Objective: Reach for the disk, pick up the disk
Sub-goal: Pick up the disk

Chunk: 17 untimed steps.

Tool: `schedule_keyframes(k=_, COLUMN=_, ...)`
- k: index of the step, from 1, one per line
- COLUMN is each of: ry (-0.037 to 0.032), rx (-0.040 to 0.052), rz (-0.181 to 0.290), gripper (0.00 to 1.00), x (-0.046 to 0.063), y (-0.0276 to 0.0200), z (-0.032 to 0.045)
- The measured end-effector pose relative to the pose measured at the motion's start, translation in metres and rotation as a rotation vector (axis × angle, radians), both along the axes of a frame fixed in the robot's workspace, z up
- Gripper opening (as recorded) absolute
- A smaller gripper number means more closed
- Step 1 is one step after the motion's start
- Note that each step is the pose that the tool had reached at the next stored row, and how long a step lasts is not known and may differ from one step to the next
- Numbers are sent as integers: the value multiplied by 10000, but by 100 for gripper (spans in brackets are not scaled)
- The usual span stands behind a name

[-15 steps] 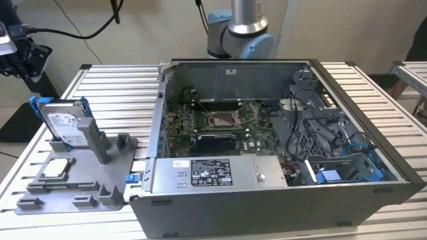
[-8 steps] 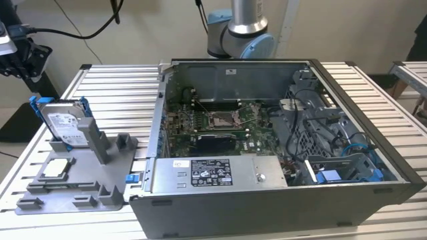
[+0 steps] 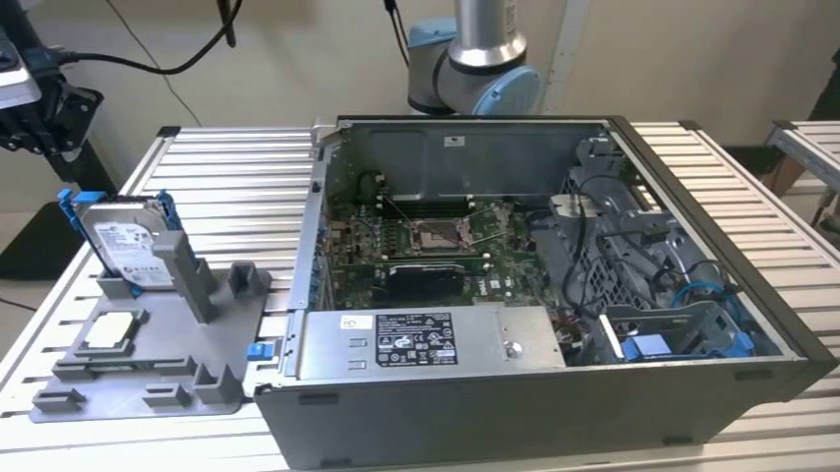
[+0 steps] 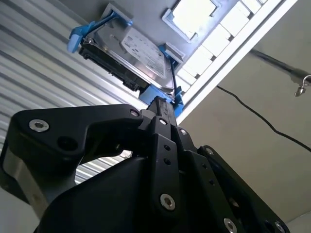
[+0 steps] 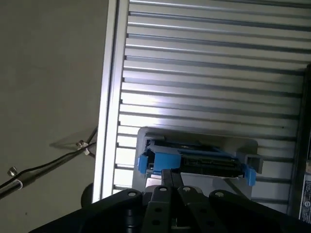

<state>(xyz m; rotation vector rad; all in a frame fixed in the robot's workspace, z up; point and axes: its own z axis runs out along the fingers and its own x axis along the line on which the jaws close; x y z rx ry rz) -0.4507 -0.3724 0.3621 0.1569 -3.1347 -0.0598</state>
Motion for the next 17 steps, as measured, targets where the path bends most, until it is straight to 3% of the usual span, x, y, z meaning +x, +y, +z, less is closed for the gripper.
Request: schedule_keyframes(k=17, ry=-87, rx=1, rz=3106, gripper=0, x=0, y=0, z=-1)
